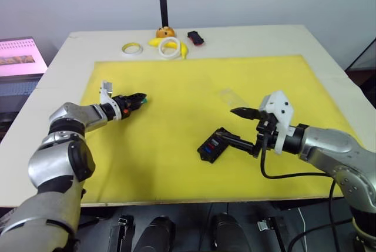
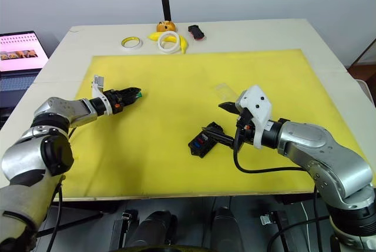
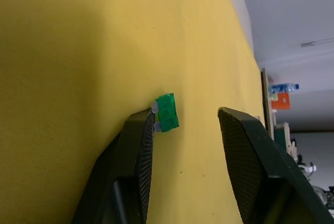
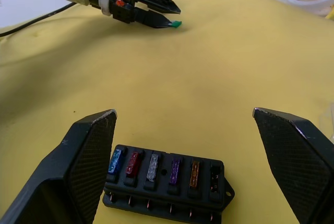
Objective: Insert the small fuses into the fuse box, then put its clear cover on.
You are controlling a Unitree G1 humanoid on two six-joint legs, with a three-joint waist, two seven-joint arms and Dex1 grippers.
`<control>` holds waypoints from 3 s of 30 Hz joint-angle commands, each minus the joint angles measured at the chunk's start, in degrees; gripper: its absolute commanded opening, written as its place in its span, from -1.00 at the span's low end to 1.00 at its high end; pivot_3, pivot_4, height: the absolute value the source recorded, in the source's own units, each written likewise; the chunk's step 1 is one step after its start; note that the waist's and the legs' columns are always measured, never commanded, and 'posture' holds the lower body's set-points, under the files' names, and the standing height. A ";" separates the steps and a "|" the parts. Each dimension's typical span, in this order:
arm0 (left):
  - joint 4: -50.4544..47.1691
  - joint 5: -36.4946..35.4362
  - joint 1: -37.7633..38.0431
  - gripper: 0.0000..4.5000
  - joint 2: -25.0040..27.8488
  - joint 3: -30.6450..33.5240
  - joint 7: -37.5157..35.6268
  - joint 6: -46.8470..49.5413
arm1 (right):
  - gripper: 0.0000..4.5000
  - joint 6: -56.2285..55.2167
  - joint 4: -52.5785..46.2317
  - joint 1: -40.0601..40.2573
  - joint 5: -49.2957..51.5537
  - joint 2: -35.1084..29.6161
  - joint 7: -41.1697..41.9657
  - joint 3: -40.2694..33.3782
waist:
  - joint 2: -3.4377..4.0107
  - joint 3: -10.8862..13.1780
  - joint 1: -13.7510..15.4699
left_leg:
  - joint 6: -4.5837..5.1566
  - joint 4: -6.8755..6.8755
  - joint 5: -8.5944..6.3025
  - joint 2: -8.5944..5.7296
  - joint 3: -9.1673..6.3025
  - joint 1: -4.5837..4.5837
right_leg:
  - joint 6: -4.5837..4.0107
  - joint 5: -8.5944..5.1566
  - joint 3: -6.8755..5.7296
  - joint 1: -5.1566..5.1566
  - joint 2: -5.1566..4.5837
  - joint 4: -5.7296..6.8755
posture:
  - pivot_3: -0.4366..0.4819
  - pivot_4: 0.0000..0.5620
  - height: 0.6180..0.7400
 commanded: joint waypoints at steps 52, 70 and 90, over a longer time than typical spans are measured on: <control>-58.13 -32.55 8.44 -1.00 -21.69 2.89 6.54 35.45 | 0.21 -4.95 6.43 -8.66 46.09 28.49 -47.03 -4.00 | 0.00 0.00 -0.53 | -0.01 -0.04 0.00 0.13 0.06 -0.02 | -0.01 0.00 0.10 -0.10 0.01 0.02 | -0.05 -0.47 1.00; -57.93 -36.14 8.93 -1.00 -22.02 2.16 10.18 34.01 | -0.12 -6.33 5.25 -7.65 47.18 25.31 -46.61 -1.74 | 0.00 0.00 -0.48 | -0.01 -0.04 0.00 0.13 0.06 -0.02 | -0.01 0.00 0.10 -0.09 0.01 0.00 | -0.05 -0.47 1.00; -57.83 -37.24 9.06 -1.00 -21.10 -0.17 10.44 32.61 | -0.82 -7.22 4.89 -8.07 47.82 24.47 -46.58 -0.77 | 0.00 0.00 -0.44 | -0.01 -0.05 0.00 0.13 0.07 -0.02 | -0.01 0.00 0.10 -0.09 0.02 -0.01 | -0.05 -0.47 1.00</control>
